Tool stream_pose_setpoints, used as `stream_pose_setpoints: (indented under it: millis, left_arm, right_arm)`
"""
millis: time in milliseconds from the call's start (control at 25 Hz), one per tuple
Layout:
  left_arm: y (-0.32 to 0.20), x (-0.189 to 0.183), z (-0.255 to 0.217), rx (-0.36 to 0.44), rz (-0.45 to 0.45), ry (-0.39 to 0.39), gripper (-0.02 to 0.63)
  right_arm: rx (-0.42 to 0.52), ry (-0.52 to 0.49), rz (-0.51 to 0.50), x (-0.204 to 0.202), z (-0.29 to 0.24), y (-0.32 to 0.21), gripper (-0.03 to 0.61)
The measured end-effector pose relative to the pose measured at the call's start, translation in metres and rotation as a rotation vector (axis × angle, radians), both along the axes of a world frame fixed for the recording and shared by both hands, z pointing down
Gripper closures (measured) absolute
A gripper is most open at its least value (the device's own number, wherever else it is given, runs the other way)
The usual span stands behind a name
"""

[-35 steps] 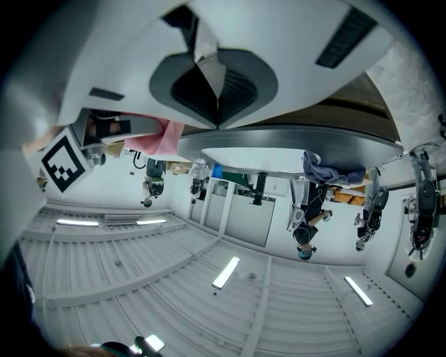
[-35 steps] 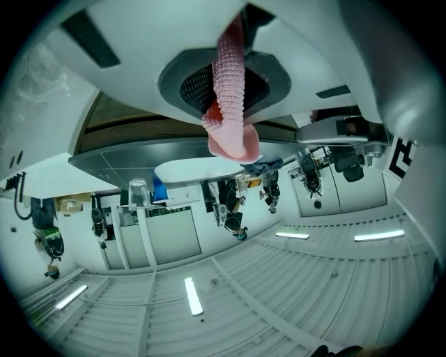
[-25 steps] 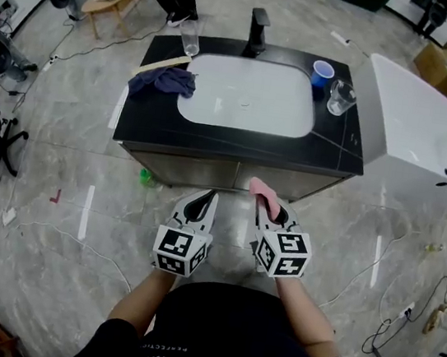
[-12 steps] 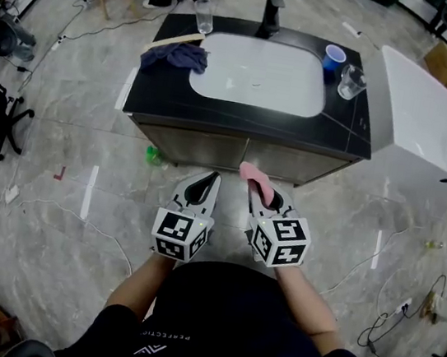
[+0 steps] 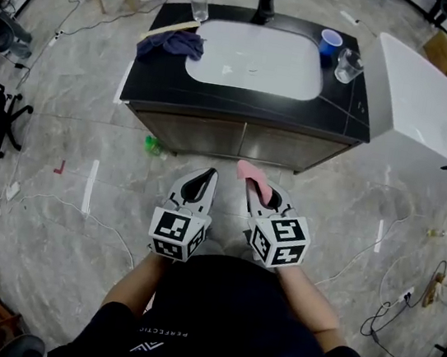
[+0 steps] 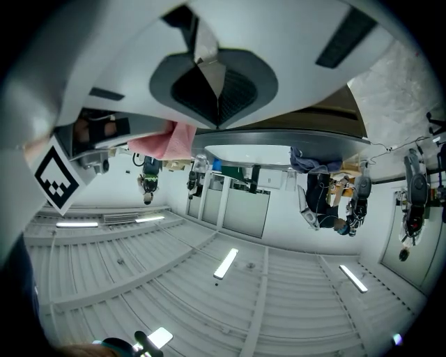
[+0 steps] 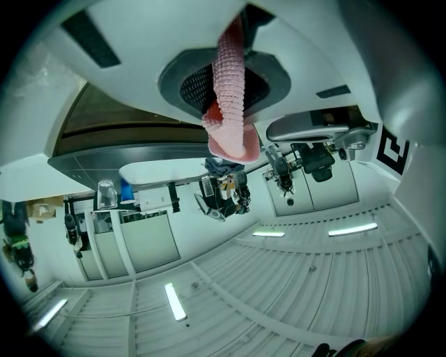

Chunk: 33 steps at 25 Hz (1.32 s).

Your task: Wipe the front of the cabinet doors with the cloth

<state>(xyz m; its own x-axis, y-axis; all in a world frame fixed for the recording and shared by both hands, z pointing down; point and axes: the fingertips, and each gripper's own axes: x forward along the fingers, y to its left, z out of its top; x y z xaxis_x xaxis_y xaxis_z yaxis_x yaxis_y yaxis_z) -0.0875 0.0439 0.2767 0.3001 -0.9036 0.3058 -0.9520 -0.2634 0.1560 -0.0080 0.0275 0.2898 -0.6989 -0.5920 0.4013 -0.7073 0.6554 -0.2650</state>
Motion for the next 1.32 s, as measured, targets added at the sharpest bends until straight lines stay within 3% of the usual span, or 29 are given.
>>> stream_pose_setpoints:
  millis: [1320]
  left_arm:
    - [0.022,0.012,0.008,-0.017,0.003,0.024,0.604]
  right_arm:
    - [-0.035,0.011,-0.008,0.017,0.013,0.026,0.537]
